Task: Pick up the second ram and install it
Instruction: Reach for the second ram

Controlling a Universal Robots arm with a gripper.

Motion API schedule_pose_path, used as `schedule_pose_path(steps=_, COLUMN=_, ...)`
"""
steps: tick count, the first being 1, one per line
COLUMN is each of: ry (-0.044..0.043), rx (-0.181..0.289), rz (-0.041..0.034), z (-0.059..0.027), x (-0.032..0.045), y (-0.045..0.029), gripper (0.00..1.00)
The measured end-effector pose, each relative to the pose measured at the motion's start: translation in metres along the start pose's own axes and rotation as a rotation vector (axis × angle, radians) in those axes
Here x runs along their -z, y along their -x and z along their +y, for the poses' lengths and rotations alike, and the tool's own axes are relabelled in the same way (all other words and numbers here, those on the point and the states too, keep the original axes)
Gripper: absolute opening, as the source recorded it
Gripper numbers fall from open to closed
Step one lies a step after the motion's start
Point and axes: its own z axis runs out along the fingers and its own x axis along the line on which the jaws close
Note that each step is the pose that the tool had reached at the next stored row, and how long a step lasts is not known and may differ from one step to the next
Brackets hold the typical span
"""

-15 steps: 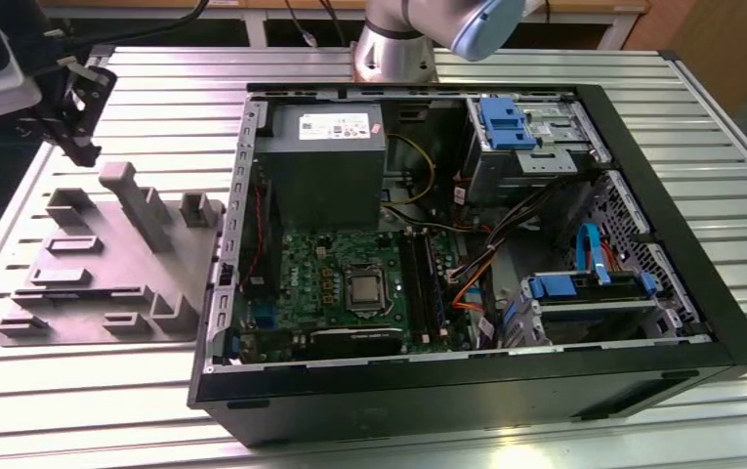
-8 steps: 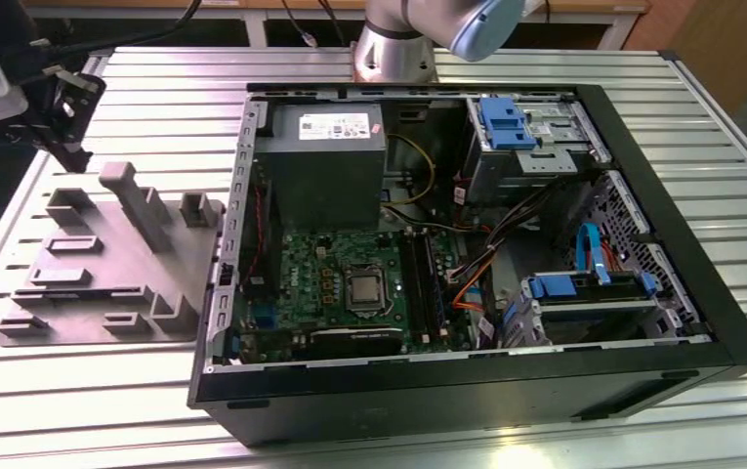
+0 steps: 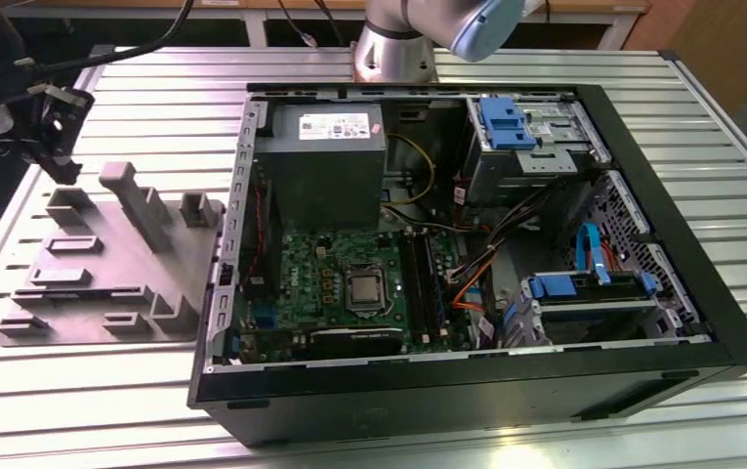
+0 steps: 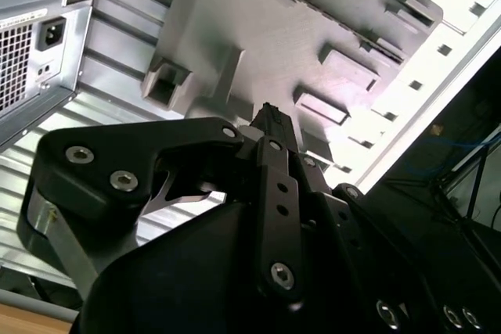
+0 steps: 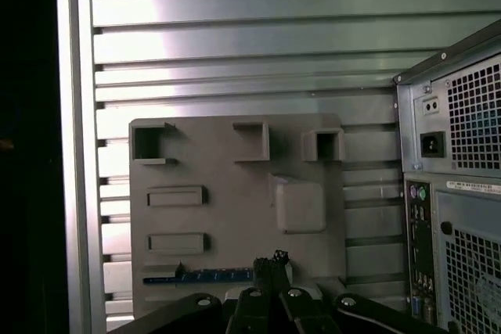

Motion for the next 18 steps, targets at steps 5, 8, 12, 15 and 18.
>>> schedule_pose_path(steps=5, ry=0.0000, rx=0.000, rz=0.0000, z=-0.0084, x=-0.0053, y=-0.0050, gripper=0.10)
schedule_pose_path(steps=8, ry=0.0000, rx=0.000, rz=-0.0001, z=-0.0129, x=-0.0094, y=-0.0079, gripper=0.10)
schedule_pose_path(steps=12, ry=0.0000, rx=0.000, rz=0.0000, z=-0.0193, x=-0.0151, y=-0.0121, gripper=0.10)
schedule_pose_path(steps=15, ry=0.0000, rx=0.000, rz=0.0000, z=-0.0266, x=-0.0249, y=-0.0175, gripper=0.10)
schedule_pose_path(steps=18, ry=0.0000, rx=0.000, rz=-0.0001, z=-0.0296, x=-0.0301, y=-0.0200, gripper=0.10)
